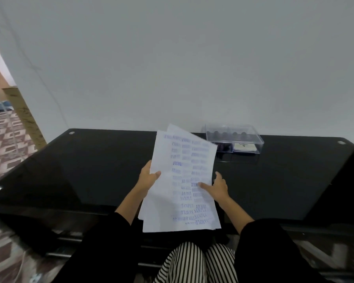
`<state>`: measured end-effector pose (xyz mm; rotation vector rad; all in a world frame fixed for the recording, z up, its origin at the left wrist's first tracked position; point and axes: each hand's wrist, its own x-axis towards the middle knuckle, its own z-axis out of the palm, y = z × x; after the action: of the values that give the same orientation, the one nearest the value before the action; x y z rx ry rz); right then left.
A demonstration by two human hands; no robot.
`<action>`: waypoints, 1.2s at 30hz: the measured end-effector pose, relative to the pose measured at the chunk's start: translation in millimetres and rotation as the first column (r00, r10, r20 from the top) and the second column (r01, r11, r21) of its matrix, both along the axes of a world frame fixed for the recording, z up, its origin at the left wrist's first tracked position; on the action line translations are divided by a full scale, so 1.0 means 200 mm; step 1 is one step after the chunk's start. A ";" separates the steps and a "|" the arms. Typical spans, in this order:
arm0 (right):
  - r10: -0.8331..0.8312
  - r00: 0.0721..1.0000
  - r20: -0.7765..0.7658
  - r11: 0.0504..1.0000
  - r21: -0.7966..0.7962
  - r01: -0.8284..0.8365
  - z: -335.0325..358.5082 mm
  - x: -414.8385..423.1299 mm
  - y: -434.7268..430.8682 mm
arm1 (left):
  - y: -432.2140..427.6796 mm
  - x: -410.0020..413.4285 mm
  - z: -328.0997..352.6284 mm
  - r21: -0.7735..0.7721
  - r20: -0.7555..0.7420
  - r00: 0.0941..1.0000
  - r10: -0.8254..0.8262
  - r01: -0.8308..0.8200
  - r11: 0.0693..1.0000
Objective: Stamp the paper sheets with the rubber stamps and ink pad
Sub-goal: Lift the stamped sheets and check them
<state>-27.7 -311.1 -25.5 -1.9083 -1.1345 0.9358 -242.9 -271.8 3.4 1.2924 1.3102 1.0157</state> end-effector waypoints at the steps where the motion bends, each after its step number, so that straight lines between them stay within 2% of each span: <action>1: -0.003 0.994 -0.110 1.000 0.010 0.005 0.00 0.02 0.01 | -0.01 -0.01 0.02 0.025 0.030 0.999 -0.022 0.022 0.999; 3: 0.026 0.939 -0.344 0.999 0.052 -0.008 0.04 0.05 0.00 | -0.01 -0.03 0.06 0.080 0.089 0.993 -0.079 0.072 0.994; 5: 0.073 0.885 -0.459 0.987 0.158 0.001 0.11 0.07 -0.01 | -0.02 -0.03 0.11 0.136 0.146 0.984 -0.101 0.081 0.987; 9: 0.085 0.928 -0.361 0.890 0.446 0.092 0.29 0.10 -0.02 | -0.02 0.03 0.25 0.267 0.243 0.965 -0.103 0.036 0.963; 15: 0.070 0.964 -0.258 0.787 0.608 0.105 0.40 0.13 -0.01 | -0.03 0.15 0.37 0.354 0.256 0.963 -0.080 -0.017 0.935; 20: 0.080 0.985 -0.156 0.830 0.558 0.021 0.32 0.14 -0.06 | -0.04 0.17 0.26 0.285 0.251 0.968 -0.004 -0.070 0.956; 23: 0.114 0.989 -0.094 0.887 0.458 -0.059 0.26 0.13 -0.07 | -0.05 0.17 0.15 0.236 0.184 0.982 0.035 -0.079 0.969; 26: 0.094 0.995 -0.012 0.904 0.420 -0.081 0.23 0.11 -0.07 | -0.06 0.18 0.10 0.226 0.115 0.992 0.058 -0.083 0.971; 31: 0.047 0.999 0.010 0.886 0.461 -0.046 0.23 0.08 -0.04 | -0.03 0.19 0.12 0.275 0.037 0.995 0.090 -0.097 0.957; 36: 0.072 0.997 0.025 0.935 0.346 -0.076 0.14 0.06 -0.04 | -0.03 0.19 0.01 0.144 -0.137 0.990 0.026 -0.006 0.990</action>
<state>-16.0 -319.5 1.8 -1.5960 -1.2919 0.7077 -204.4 -278.0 4.6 1.4860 1.3742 1.0631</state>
